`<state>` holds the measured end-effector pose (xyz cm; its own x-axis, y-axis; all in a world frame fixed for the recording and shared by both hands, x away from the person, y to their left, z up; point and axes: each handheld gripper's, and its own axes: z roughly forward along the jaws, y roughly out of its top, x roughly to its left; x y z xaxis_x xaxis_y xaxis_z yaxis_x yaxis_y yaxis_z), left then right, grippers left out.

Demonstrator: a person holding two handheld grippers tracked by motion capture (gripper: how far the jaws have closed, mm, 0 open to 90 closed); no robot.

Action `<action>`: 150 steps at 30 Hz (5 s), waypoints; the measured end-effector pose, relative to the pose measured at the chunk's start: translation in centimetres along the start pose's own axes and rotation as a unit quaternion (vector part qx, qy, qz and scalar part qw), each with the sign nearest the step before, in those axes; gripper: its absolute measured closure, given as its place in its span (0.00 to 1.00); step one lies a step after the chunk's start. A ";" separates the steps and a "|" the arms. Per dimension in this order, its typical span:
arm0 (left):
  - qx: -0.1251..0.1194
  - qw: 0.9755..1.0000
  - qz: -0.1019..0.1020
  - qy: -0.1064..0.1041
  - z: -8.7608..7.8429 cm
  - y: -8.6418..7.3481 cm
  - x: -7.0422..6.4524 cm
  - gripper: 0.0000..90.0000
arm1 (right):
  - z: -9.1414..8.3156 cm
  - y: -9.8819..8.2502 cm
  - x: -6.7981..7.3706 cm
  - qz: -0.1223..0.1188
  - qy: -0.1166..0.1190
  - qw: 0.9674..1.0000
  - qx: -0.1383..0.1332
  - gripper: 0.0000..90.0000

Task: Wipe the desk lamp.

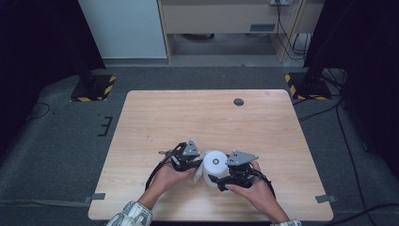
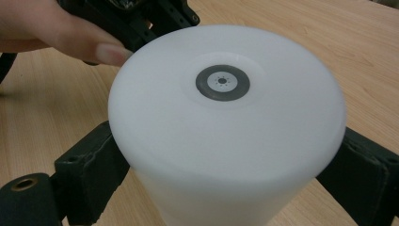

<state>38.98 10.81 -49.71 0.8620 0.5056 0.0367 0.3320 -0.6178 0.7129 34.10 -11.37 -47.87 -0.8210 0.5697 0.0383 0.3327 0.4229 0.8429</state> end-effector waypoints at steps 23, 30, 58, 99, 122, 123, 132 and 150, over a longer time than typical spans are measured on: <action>-0.027 1.000 -0.012 -0.009 -0.7 1.3 0.6 0.84 | 0.1 0.0 -0.1 -0.001 0.000 1.000 0.003 0.10; -0.001 1.000 0.002 -0.015 -1.1 0.2 0.2 0.84 | 0.1 0.0 -0.1 -0.002 -0.001 1.000 0.003 0.10; -0.055 0.998 -0.020 -0.018 -3.3 1.2 0.3 0.84 | 0.2 0.1 -0.1 -0.003 -0.003 1.000 0.003 0.10; -0.014 1.000 -0.015 -0.022 -0.9 -0.1 0.3 0.84 | 0.1 0.2 -0.2 -0.002 -0.008 1.000 0.011 0.10; 0.016 0.997 -0.010 -0.072 3.0 0.9 2.3 0.84 | 0.1 0.2 -0.3 -0.005 -0.003 1.000 0.009 0.10; 0.016 0.997 -0.010 -0.072 3.1 0.8 2.4 0.84 | 0.1 0.2 -0.3 -0.005 -0.003 1.000 0.009 0.10; 0.005 0.997 -0.010 -0.075 2.1 1.1 2.4 0.84 | 0.1 0.2 -0.3 -0.004 -0.003 1.000 0.009 0.10; -0.037 0.996 -0.004 -0.077 -1.1 4.1 2.7 0.84 | 0.1 0.2 -0.3 -0.004 -0.003 1.000 0.009 0.10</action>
<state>42.27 10.35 -45.93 0.9098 0.4085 -0.0736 0.3153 -0.5647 0.7627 34.49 -11.42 -47.82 -0.8209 0.5704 0.0290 0.3350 0.4397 0.8333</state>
